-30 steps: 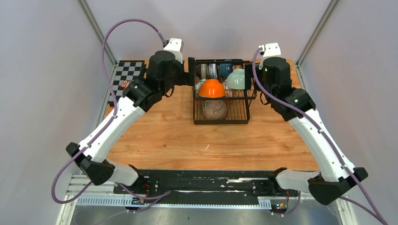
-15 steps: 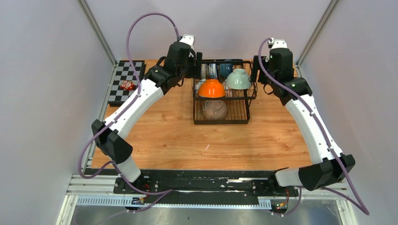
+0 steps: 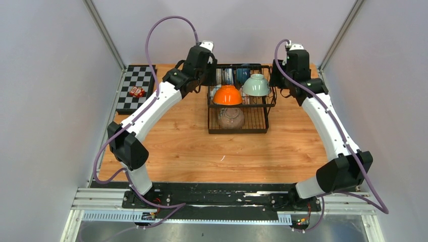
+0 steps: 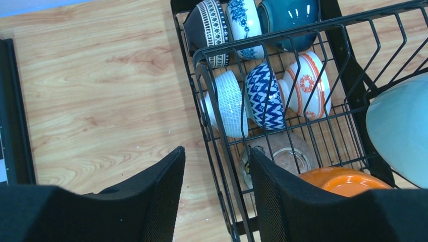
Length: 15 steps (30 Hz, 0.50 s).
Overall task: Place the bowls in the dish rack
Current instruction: Move the dish rack to the center of the board.
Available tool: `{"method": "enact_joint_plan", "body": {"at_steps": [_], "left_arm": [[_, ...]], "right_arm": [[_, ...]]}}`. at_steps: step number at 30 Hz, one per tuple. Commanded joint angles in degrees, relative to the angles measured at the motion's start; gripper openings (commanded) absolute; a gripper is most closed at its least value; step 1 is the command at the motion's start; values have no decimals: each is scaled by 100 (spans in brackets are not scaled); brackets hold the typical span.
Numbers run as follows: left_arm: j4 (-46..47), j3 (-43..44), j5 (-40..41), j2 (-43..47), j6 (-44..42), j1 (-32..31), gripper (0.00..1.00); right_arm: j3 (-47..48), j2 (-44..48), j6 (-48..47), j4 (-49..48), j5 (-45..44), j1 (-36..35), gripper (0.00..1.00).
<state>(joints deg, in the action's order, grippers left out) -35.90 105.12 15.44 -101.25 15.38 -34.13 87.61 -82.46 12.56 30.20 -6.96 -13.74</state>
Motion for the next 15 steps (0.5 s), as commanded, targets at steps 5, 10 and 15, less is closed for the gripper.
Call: {"method": "enact_joint_plan", "body": {"at_steps": [5, 10, 15], "left_arm": [[12, -7, -175, -26, 67, 47, 37], [6, -55, -222, -5, 104, 41, 26], [66, -151, -318, 62, 137, 43, 15]], "right_arm": [[36, -110, 51, -117, 131, 99, 44], [-9, -139, -13, -110, 57, 101, 33], [-57, -156, 15, -115, 157, 99, 25]]}}
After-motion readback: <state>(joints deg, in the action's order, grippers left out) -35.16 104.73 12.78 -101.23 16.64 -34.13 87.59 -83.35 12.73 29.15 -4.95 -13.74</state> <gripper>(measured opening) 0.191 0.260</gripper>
